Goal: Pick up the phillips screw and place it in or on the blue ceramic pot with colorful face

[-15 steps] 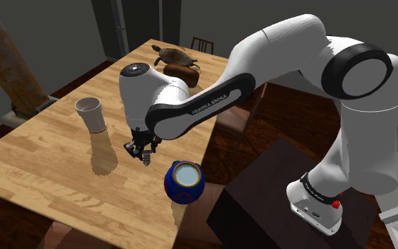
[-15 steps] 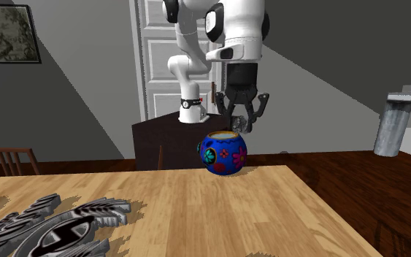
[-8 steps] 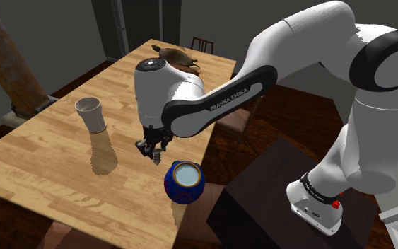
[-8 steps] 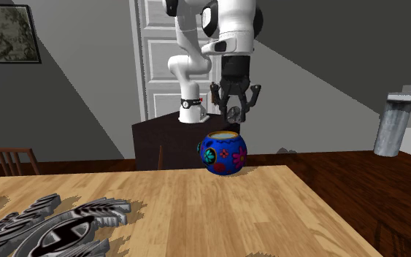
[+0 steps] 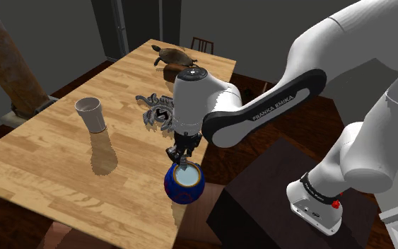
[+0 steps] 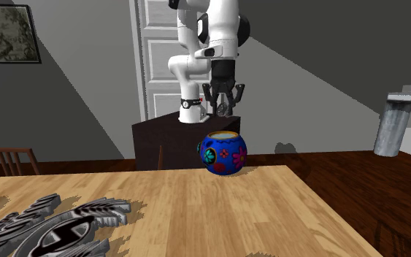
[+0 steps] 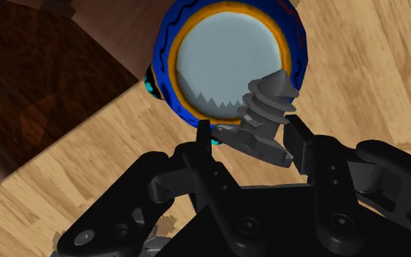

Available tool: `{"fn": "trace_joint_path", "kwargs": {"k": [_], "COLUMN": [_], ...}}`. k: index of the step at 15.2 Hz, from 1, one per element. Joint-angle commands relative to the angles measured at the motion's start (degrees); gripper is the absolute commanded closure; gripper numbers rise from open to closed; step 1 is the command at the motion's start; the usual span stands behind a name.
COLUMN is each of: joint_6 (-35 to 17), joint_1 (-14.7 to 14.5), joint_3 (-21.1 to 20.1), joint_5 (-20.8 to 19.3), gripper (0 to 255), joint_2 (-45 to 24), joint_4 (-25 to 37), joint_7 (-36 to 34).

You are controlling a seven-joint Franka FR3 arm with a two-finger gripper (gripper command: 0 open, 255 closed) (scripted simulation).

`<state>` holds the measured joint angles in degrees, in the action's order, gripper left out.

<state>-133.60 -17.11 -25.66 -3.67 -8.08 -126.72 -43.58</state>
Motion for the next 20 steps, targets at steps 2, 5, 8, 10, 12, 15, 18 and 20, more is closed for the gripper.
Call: {"fn": "trace_joint_path", "kwargs": {"k": [2, 5, 8, 10, 12, 15, 18, 20], "joint_6": [-2.3, -4.5, -6.5, -7.9, -9.2, -9.2, -9.2, -9.2], "joint_1": [0.0, -0.2, -0.5, -0.8, -1.0, -1.1, -1.1, -1.1], "joint_3": [0.1, 0.4, 0.9, 1.2, 1.6, 1.6, 1.6, 1.6], "joint_5": [-0.3, -1.5, -2.9, -3.8, -4.8, -4.8, -4.8, -4.8], "gripper": [255, 255, 255, 255, 255, 255, 255, 255], "joint_2": [-0.2, -2.0, -3.9, -5.2, -6.5, -6.5, -6.5, -6.5], "joint_4": [-2.1, -2.6, -3.0, -3.2, -3.4, -3.4, -3.4, -3.4], "joint_7": [-0.2, -1.0, -1.9, -2.6, -3.2, -3.2, -3.2, -3.2]}}
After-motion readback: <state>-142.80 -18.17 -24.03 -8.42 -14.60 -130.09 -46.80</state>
